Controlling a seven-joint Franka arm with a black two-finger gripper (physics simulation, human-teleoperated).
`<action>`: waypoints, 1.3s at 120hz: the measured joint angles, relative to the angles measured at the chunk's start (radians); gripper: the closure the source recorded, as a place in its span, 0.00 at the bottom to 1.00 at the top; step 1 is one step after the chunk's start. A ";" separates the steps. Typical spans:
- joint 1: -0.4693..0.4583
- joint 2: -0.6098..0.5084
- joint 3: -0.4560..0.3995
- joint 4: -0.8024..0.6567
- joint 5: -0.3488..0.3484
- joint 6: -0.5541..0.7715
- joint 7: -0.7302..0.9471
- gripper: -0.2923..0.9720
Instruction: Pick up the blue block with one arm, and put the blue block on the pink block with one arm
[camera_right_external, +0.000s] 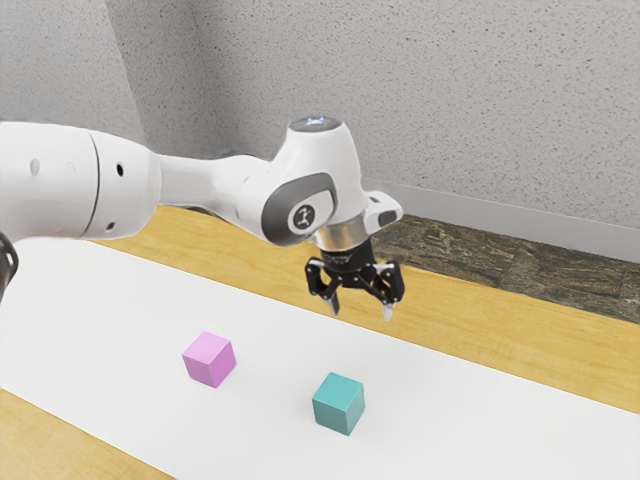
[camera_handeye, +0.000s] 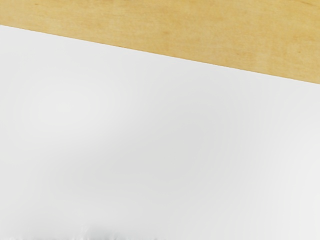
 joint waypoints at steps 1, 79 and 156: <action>0.000 -0.001 0.000 -0.004 0.000 0.003 -0.001 0.26; -0.040 -0.071 0.000 -0.287 0.000 0.231 -0.018 0.26; -0.052 -0.049 0.000 -0.358 0.003 0.349 0.082 0.26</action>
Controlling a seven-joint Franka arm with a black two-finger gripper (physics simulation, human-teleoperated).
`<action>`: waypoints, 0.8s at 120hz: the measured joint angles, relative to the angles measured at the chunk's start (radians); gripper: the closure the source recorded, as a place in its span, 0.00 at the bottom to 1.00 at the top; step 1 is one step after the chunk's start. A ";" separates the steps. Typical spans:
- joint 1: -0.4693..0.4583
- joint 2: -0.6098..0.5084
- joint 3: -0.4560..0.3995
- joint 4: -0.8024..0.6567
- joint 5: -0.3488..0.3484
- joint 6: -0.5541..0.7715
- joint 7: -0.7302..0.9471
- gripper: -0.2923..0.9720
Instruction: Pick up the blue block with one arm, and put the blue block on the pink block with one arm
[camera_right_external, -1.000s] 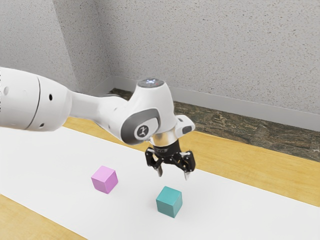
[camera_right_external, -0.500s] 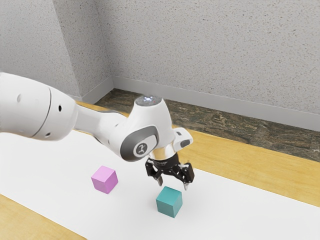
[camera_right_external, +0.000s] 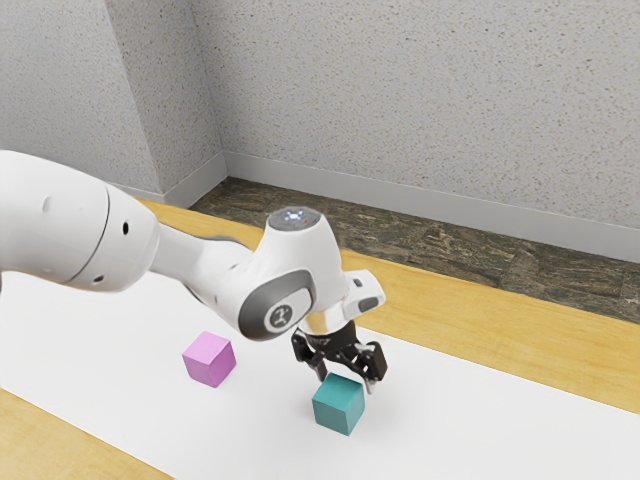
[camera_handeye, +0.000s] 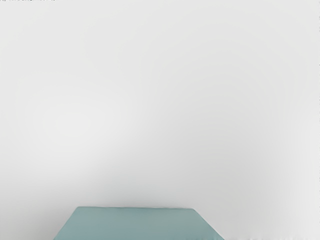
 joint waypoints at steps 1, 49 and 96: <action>0.000 0.000 0.000 0.000 0.000 0.001 0.001 0.26; -0.012 -0.015 0.000 -0.041 -0.002 0.017 0.043 0.27; -0.012 -0.016 0.002 -0.052 -0.001 -0.010 0.083 0.29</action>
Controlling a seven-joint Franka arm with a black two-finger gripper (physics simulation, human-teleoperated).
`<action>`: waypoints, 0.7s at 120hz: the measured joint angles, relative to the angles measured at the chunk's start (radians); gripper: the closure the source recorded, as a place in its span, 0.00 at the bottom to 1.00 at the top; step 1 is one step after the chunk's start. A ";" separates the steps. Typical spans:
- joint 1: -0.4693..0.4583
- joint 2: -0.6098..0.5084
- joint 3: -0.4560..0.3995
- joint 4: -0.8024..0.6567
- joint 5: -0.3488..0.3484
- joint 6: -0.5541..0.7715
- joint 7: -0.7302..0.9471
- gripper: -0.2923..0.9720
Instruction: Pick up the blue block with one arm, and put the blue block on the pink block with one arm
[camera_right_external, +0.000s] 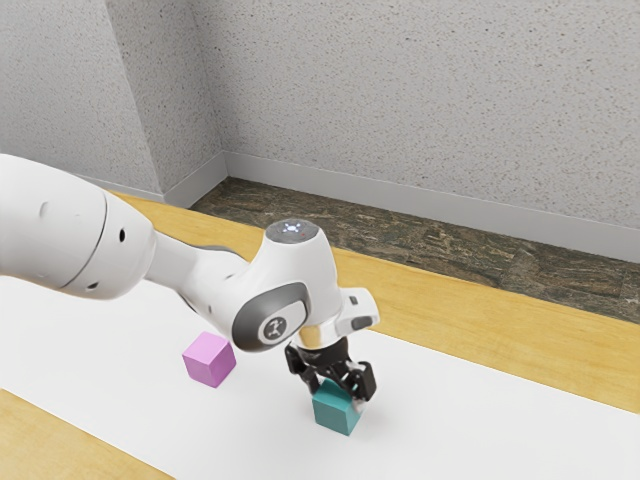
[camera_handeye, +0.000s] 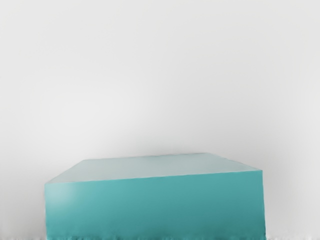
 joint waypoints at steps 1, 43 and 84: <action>0.000 0.000 0.000 0.000 0.000 -0.002 0.001 0.29; -0.007 0.012 0.000 0.000 0.003 -0.032 0.031 0.32; -0.006 0.024 0.003 0.004 0.002 -0.035 0.048 0.33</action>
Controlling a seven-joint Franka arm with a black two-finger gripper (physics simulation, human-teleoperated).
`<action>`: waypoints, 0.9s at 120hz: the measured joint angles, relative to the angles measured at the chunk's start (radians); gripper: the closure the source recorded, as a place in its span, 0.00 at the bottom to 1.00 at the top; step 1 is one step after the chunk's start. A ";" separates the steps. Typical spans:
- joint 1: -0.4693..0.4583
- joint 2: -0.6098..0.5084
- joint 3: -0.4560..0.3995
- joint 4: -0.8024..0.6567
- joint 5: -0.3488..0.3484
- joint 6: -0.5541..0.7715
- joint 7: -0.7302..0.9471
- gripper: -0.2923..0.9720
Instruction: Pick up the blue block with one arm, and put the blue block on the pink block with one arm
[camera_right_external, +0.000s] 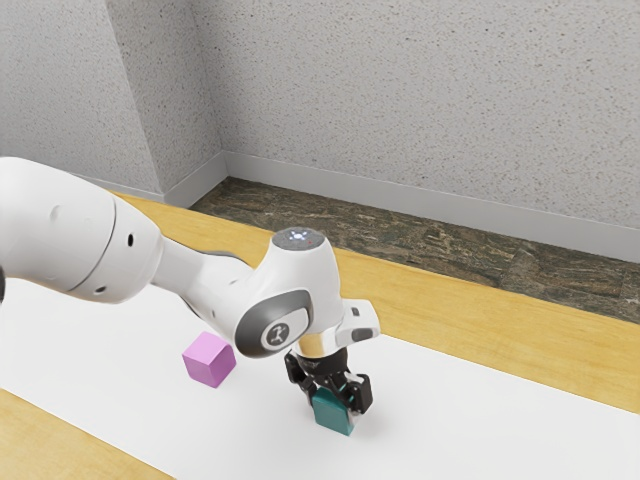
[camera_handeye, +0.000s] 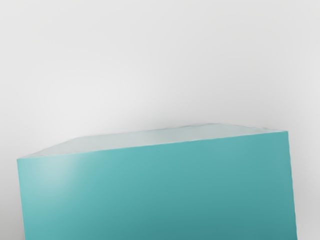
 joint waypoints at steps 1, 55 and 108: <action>0.000 0.000 0.000 0.000 0.000 0.000 0.000 0.33; 0.000 -0.004 0.003 0.001 0.000 -0.001 0.011 0.40; 0.000 -0.028 0.004 0.000 0.003 -0.005 0.008 0.45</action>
